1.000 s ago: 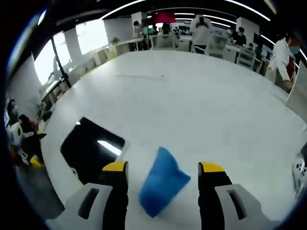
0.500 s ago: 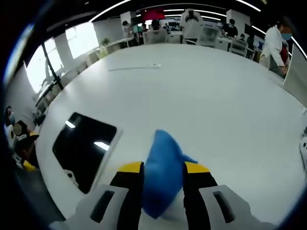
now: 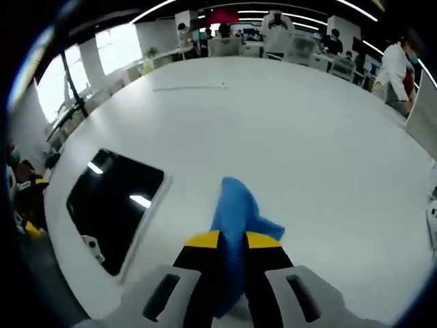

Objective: Wipe the mirror surface with the cleaning cloth until all visible marks leave the cleaned area.

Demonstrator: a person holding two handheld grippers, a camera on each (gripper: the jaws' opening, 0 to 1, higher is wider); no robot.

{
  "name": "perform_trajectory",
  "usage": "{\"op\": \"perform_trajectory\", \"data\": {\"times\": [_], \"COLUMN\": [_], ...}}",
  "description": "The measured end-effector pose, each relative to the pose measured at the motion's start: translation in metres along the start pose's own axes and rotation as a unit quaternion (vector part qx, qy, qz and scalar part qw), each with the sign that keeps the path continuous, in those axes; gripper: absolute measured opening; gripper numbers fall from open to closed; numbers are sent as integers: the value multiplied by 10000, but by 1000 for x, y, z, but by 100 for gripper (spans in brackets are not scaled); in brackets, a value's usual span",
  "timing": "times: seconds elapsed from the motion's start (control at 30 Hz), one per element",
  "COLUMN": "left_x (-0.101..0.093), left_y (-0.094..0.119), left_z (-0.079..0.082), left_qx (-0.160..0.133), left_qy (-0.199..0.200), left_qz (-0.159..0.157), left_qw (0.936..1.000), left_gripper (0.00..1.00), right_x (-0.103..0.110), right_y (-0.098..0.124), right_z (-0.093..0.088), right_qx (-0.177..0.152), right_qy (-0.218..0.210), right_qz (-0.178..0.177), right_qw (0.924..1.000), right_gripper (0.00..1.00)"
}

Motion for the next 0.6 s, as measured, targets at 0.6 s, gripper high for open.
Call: {"op": "perform_trajectory", "data": {"times": [0.6], "left_x": [3], "left_y": [0], "left_z": [0], "left_qx": [0], "left_qy": [-100], "left_qz": [75], "left_qw": [9999], "left_gripper": [96], "right_x": [-8], "right_y": [16], "right_z": [11], "right_qx": [38], "right_qy": [-694], "right_qz": [-99], "right_qw": [9975], "right_gripper": [4]}}
Point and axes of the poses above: the point that each gripper's makers call its tool centre point, and the gripper's own axes: y roughly backward along the fingers, x roughly to its left, z roughly out of its top, the point moved 9 cm from there along y, roughly backward along the fingers, and after that the axes turned 14 degrees about y, right-handed, at the moved point
